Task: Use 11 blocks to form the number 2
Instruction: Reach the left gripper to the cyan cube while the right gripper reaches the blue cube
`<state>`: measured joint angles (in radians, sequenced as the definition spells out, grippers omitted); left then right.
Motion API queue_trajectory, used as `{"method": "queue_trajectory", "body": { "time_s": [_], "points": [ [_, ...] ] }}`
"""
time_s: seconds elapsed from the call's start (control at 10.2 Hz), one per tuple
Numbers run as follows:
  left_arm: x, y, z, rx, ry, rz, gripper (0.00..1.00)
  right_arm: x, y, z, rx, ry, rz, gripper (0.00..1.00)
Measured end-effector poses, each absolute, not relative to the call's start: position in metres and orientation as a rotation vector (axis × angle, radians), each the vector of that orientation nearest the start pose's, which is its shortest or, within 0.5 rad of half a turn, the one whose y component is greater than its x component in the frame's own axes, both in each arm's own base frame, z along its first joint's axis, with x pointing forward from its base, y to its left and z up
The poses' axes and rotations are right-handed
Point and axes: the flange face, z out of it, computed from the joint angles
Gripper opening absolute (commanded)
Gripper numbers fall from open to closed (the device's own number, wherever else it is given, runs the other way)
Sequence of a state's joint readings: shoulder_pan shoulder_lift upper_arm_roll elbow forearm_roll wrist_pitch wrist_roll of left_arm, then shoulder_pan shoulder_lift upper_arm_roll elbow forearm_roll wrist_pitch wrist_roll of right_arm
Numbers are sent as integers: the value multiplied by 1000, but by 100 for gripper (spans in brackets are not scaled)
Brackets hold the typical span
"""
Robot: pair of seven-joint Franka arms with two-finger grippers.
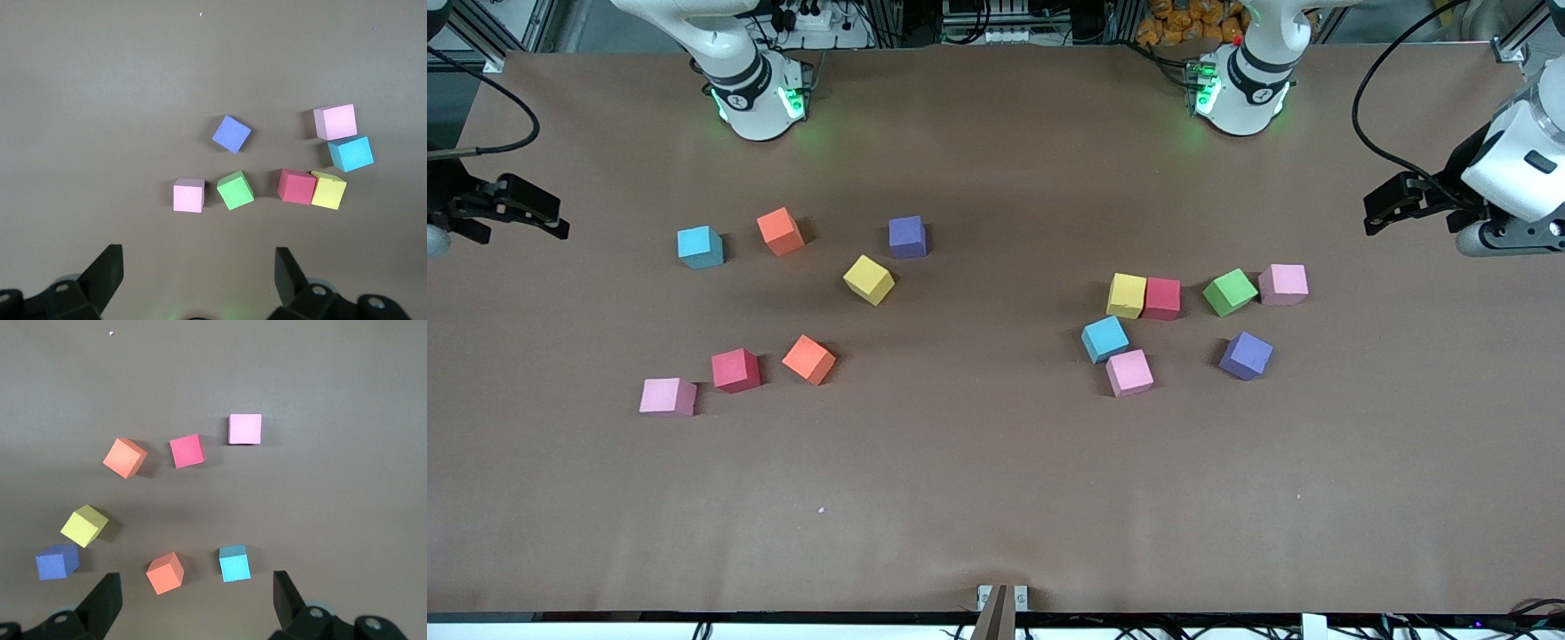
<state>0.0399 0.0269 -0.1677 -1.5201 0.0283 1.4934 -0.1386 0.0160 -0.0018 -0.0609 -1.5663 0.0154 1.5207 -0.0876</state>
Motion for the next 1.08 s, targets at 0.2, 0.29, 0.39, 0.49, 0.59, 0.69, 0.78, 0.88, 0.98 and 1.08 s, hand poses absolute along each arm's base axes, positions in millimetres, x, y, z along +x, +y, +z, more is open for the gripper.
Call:
{"method": "queue_trajectory", "body": {
  "time_s": [0.2,0.29,0.39,0.49,0.59,0.69,0.78,0.88,0.98,1.08],
  "points": [
    [551,-66,627,-3110,-17,78,100,549,-23,622,-3121,-67,72,100],
    [552,-67,625,-3110,-14,83,100,549,-23,620,-3121,-67,75,100],
    [554,-67,617,-3109,-6,108,100,549,-23,620,-3121,-67,78,100],
    [559,-65,600,-3106,9,163,100,549,-23,619,-3121,-67,79,100],
    [566,-62,576,-3107,22,222,100,550,-23,619,-3121,-67,81,100],
    [573,-66,553,-3115,43,240,100,550,-23,617,-3121,-67,86,100],
    [583,-76,524,-3133,67,241,100,552,-23,611,-3120,-67,103,100],
    [595,-91,486,-3160,97,234,100,555,-22,598,-3118,-68,140,100],
    [603,-110,444,-3179,136,244,100,562,-22,579,-3115,-68,187,100],
    [605,-130,410,-3185,182,282,100,570,-22,559,-3113,-68,221,100]
  ]
}}
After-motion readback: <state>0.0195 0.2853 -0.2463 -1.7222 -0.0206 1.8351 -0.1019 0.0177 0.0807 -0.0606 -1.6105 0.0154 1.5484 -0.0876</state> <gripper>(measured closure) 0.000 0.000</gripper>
